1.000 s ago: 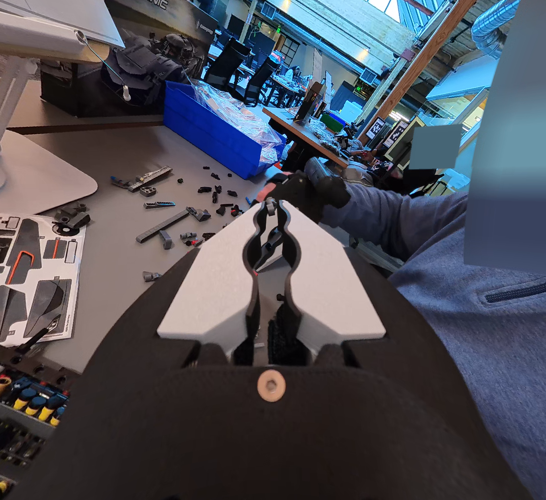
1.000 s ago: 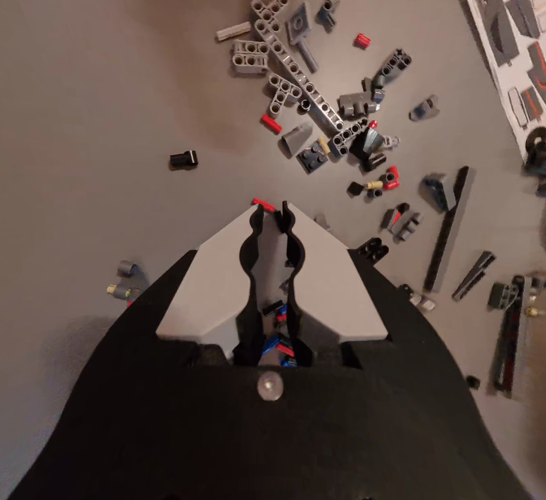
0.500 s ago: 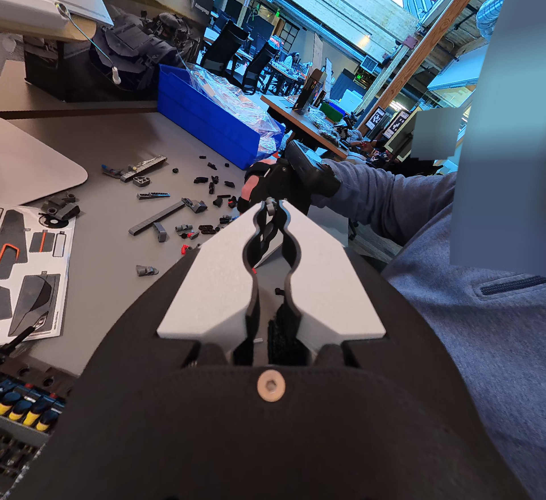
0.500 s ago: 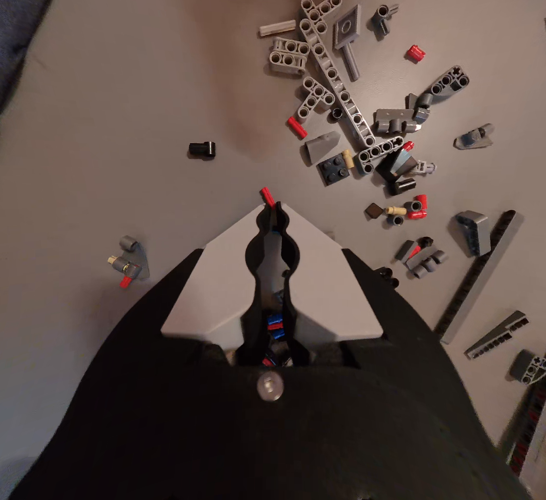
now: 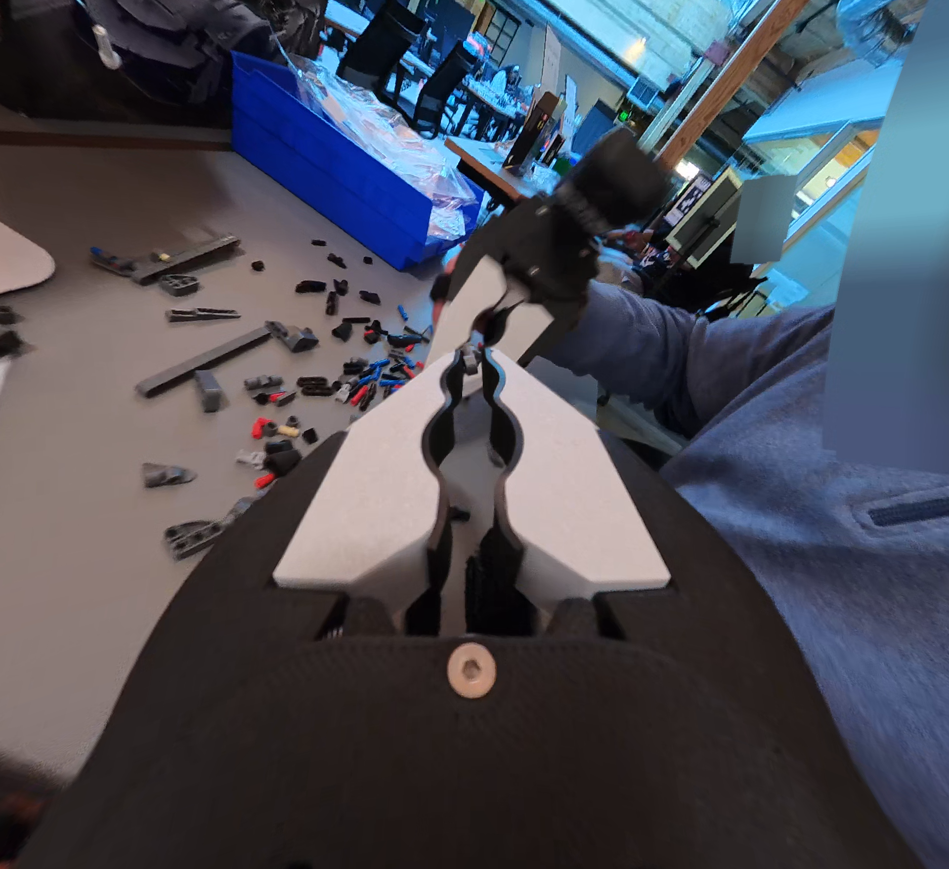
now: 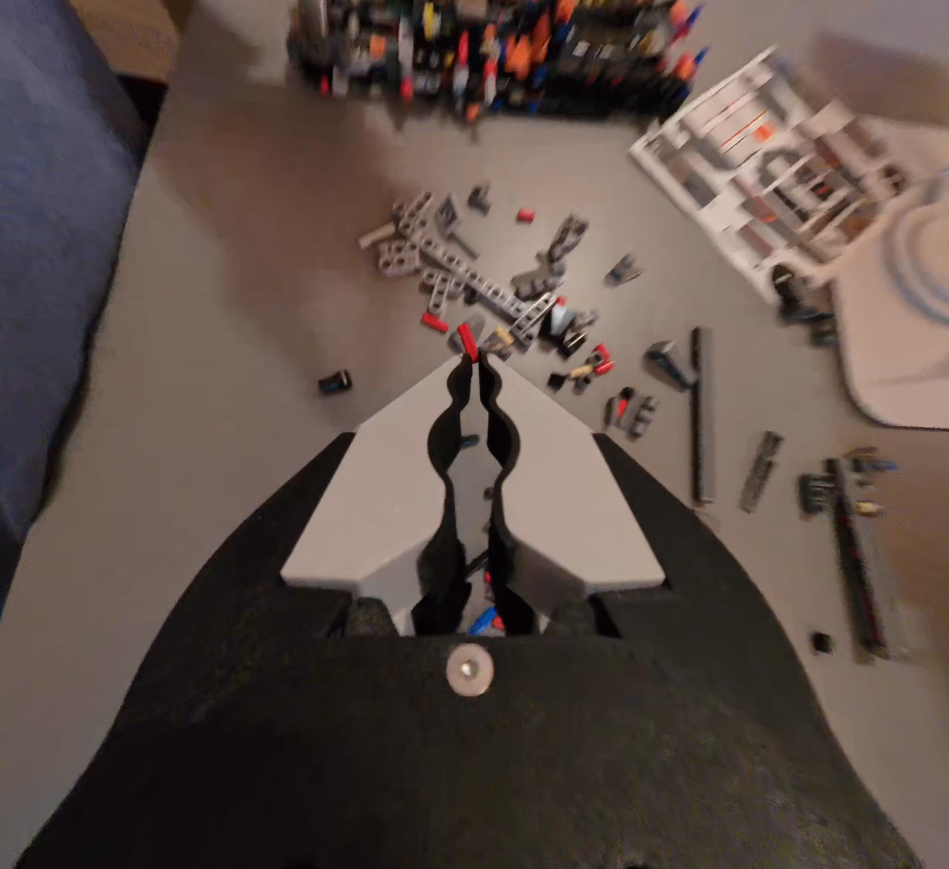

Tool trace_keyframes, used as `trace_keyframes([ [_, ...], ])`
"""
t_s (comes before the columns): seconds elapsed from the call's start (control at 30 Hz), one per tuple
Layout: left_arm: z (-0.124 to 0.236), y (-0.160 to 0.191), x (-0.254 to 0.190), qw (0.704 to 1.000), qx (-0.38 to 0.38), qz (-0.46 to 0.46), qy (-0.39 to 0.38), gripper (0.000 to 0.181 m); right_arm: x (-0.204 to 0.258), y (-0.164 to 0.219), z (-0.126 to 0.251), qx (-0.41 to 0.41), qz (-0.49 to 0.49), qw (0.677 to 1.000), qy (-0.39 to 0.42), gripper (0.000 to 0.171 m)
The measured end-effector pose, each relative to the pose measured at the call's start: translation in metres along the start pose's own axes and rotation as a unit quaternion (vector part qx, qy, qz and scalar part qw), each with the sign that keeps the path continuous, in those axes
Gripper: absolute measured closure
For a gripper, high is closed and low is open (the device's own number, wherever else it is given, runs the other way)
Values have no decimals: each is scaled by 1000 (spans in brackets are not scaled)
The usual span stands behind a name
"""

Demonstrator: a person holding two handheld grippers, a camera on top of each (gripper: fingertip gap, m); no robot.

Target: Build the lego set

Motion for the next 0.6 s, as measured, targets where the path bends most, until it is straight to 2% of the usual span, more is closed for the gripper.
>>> trace_keyframes([
  [0.23, -19, -5, -6, 999, -45, 13, 19, 177, -8, -70, 41, -68, 67, 988, 122, 171],
  [0.4, -29, -12, -17, 997, -44, -55, 7, 177, -11, -75, 46, -75, 90, 980, 160, 171],
  [0.6, -40, -16, -19, 997, -42, -65, 8, 177, -10, -79, 51, -88, 117, 970, 193, 171],
])
Point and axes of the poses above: each gripper's, where its closed fingertips meet, z back along the fingers, y out of its underside, x = y × z across the jaws, the point moved 4 cm from there along z, back along the fingers, and after that the axes turned 8 degrees about -x, right-handed, at the moved point
